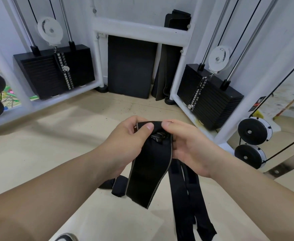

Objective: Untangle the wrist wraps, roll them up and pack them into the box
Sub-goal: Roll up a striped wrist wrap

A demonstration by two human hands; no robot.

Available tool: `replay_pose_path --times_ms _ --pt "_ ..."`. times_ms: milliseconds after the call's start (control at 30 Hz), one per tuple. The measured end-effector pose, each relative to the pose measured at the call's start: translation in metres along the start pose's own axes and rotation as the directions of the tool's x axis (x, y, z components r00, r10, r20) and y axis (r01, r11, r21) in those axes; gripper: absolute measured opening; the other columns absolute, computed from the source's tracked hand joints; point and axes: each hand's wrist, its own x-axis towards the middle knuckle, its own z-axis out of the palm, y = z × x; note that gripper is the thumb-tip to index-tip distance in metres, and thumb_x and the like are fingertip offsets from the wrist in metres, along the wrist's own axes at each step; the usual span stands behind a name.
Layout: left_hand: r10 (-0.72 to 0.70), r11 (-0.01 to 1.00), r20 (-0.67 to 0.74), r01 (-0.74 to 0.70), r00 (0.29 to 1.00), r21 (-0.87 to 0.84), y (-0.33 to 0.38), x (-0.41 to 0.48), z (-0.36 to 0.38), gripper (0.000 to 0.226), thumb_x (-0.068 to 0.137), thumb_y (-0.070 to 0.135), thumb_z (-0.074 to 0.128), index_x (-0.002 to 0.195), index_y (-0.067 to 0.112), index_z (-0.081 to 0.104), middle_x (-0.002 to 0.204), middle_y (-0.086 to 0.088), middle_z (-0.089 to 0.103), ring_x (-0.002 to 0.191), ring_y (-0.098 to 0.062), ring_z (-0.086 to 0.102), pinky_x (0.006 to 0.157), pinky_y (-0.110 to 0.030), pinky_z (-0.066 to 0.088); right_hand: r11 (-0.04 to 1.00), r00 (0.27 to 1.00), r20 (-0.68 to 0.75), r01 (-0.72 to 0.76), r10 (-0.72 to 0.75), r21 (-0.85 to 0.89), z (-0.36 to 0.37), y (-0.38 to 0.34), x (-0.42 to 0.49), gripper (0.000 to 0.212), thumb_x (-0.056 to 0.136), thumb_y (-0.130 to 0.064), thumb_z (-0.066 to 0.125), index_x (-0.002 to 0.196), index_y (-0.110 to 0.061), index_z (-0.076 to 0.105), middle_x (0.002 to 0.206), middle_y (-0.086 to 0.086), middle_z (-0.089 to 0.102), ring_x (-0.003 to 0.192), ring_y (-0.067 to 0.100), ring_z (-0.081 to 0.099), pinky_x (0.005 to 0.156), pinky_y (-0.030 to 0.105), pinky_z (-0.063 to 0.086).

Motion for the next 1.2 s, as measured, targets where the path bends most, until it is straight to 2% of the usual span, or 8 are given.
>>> replay_pose_path --times_ms 100,200,367,533,733,900,1033,1200 --pt "0.156 0.968 0.016 -0.156 0.988 0.196 0.000 -0.003 -0.002 0.009 0.107 0.028 0.060 0.103 0.031 0.067 0.088 0.004 0.075 0.076 -0.008 0.069 0.062 -0.022 0.051 0.996 0.996 0.053 -0.074 0.077 -0.053 -0.003 0.000 0.000 0.052 0.107 -0.051 0.050 0.133 -0.011 0.071 0.127 0.018 0.076 0.120 0.033 0.073 0.107 0.049 0.056" --pt "0.216 0.941 0.038 -0.219 0.976 0.257 -0.002 -0.005 -0.001 0.011 0.106 0.028 0.060 0.102 0.037 0.067 0.093 0.005 0.075 0.089 -0.012 0.071 0.076 -0.032 0.060 0.997 0.998 0.043 -0.042 0.045 -0.064 -0.006 0.002 0.000 0.048 0.106 -0.043 0.053 0.131 -0.007 0.071 0.127 0.019 0.076 0.121 0.033 0.072 0.111 0.051 0.053" --pt "0.035 0.995 0.053 -0.040 0.998 0.089 -0.001 -0.003 -0.002 0.015 0.103 0.036 0.066 0.118 0.036 0.067 0.107 -0.001 0.079 0.105 -0.023 0.076 0.095 -0.050 0.062 0.998 0.991 -0.112 0.068 -0.069 -0.018 -0.001 0.005 0.001 0.006 0.103 -0.017 0.065 0.107 -0.015 0.071 0.106 0.015 0.077 0.107 0.035 0.073 0.103 0.055 0.057" --pt "-0.156 0.982 0.115 0.167 0.981 -0.091 0.000 -0.004 0.003 0.035 0.105 0.048 0.059 0.122 0.019 0.068 0.111 -0.012 0.079 0.102 -0.030 0.079 0.087 -0.049 0.064 0.975 0.965 -0.175 0.170 -0.193 -0.140 0.002 0.006 0.000 0.028 0.096 0.007 0.068 0.103 -0.020 0.072 0.108 0.015 0.072 0.091 0.031 0.074 0.074 0.042 0.065" --pt "-0.031 1.000 0.043 0.031 0.999 0.001 -0.005 -0.002 0.003 0.013 0.104 0.031 0.065 0.116 0.026 0.067 0.102 -0.007 0.079 0.099 -0.026 0.078 0.091 -0.043 0.062 0.970 0.962 -0.178 0.178 -0.207 -0.168 0.003 0.003 0.000 0.042 0.086 0.024 0.065 0.099 -0.015 0.074 0.098 0.013 0.076 0.082 0.022 0.076 0.069 0.029 0.062" --pt "0.154 0.970 0.009 -0.153 0.988 0.191 -0.002 -0.005 0.003 0.010 0.103 0.027 0.065 0.105 0.036 0.062 0.091 0.006 0.074 0.081 -0.006 0.072 0.071 -0.025 0.057 0.998 0.994 -0.095 0.058 -0.058 -0.006 -0.001 0.004 0.002 0.038 0.093 0.000 0.070 0.128 -0.016 0.070 0.124 0.018 0.072 0.105 0.028 0.075 0.084 0.034 0.059" --pt "0.244 0.930 0.049 -0.247 0.969 0.272 -0.005 -0.008 0.004 0.018 0.101 0.020 0.065 0.108 0.034 0.058 0.096 0.001 0.071 0.088 -0.012 0.070 0.075 -0.031 0.062 0.998 0.997 -0.073 -0.026 0.022 -0.052 0.000 0.009 0.002 0.041 0.102 -0.041 0.066 0.130 -0.012 0.068 0.125 0.012 0.076 0.114 0.024 0.075 0.100 0.043 0.059" --pt "0.173 0.944 0.087 -0.191 0.981 0.270 -0.008 -0.011 0.007 0.020 0.103 0.024 0.063 0.117 0.035 0.055 0.101 0.005 0.069 0.077 0.002 0.064 0.063 -0.015 0.051 0.996 0.990 -0.138 -0.020 0.009 -0.082 0.003 0.012 0.002 0.028 0.105 -0.032 0.065 0.126 -0.013 0.065 0.128 0.022 0.072 0.121 0.035 0.071 0.110 0.056 0.053"
